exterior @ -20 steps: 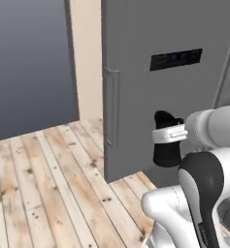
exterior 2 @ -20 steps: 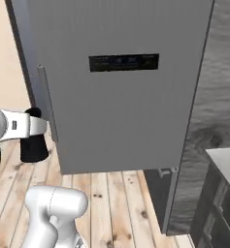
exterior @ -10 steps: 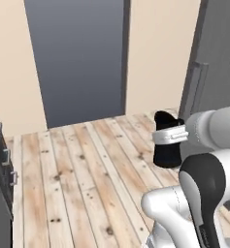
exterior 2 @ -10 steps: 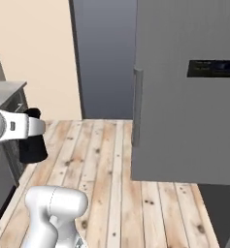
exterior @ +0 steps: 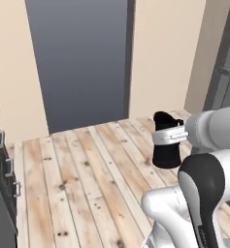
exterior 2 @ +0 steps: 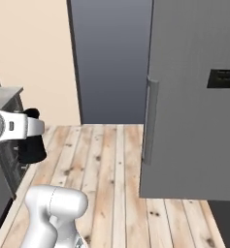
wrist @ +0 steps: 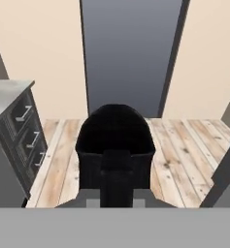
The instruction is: Move the sausage and pickle from the second highest shelf to the top shelf to make space. Then, place the pitcher from the counter on the cleared second highest shelf.
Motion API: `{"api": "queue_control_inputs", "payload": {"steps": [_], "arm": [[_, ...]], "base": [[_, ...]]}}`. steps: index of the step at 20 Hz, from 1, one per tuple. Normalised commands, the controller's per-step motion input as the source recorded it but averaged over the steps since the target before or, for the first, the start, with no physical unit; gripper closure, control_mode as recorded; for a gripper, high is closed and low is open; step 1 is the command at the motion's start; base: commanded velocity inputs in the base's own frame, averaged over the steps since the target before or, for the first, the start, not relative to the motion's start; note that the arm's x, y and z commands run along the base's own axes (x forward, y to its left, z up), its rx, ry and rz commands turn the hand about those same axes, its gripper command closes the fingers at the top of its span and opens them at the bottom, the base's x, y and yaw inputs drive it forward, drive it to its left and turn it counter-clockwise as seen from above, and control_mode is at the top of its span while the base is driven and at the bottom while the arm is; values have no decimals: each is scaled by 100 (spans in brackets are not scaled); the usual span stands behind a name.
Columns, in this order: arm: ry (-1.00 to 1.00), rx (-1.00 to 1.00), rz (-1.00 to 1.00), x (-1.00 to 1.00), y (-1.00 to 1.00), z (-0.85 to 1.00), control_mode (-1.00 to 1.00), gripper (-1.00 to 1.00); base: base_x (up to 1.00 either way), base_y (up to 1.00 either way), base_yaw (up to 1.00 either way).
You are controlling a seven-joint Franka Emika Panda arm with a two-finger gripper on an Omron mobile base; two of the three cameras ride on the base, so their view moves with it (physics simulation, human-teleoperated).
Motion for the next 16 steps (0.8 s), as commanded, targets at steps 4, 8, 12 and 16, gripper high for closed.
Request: {"api": "queue_control_inputs", "payload": {"steps": [4, 8, 12, 16], "arm": [[0, 0, 0, 0, 0, 0, 100, 100], [0, 0, 0, 0, 0, 0, 100, 100], [0, 0, 0, 0, 0, 0, 100, 100], [0, 0, 0, 0, 0, 0, 100, 100]], "base": [[63, 18, -22], [72, 30, -24], [77, 26, -24], [83, 25, -25]]}}
